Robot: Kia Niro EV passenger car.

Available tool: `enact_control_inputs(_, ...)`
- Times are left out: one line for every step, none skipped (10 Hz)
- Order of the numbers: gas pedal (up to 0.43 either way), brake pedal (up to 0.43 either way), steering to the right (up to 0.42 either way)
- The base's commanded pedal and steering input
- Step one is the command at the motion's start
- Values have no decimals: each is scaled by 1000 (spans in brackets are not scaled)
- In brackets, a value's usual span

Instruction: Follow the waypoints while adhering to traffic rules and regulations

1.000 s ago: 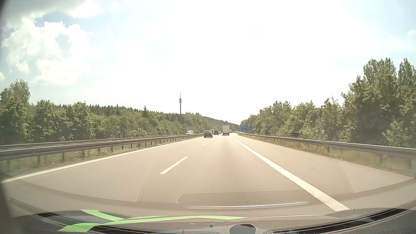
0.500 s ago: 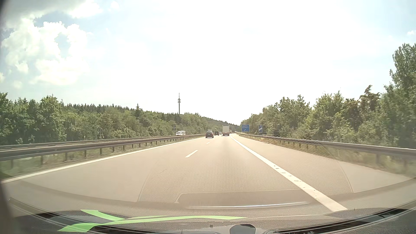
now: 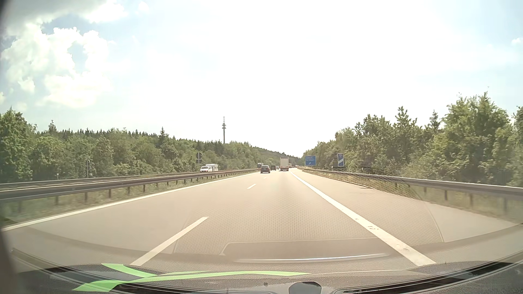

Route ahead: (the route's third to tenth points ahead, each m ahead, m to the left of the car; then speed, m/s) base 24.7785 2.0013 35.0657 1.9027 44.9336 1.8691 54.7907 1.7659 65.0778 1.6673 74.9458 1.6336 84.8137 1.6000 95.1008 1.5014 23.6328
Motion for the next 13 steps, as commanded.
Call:
enact_control_inputs(280, 0, -3)
enact_control_inputs(280, 0, -3)
enact_control_inputs(280, 0, -3)
enact_control_inputs(268, 0, -3)
enact_control_inputs(268, 0, -3)
enact_control_inputs(268, 0, -3)
enact_control_inputs(268, 0, -3)
enact_control_inputs(268, 0, -3)
enact_control_inputs(268, 0, -3)
enact_control_inputs(268, 0, -3)
enact_control_inputs(260, 0, -3)
enact_control_inputs(260, 0, -3)
enact_control_inputs(260, 0, -3)
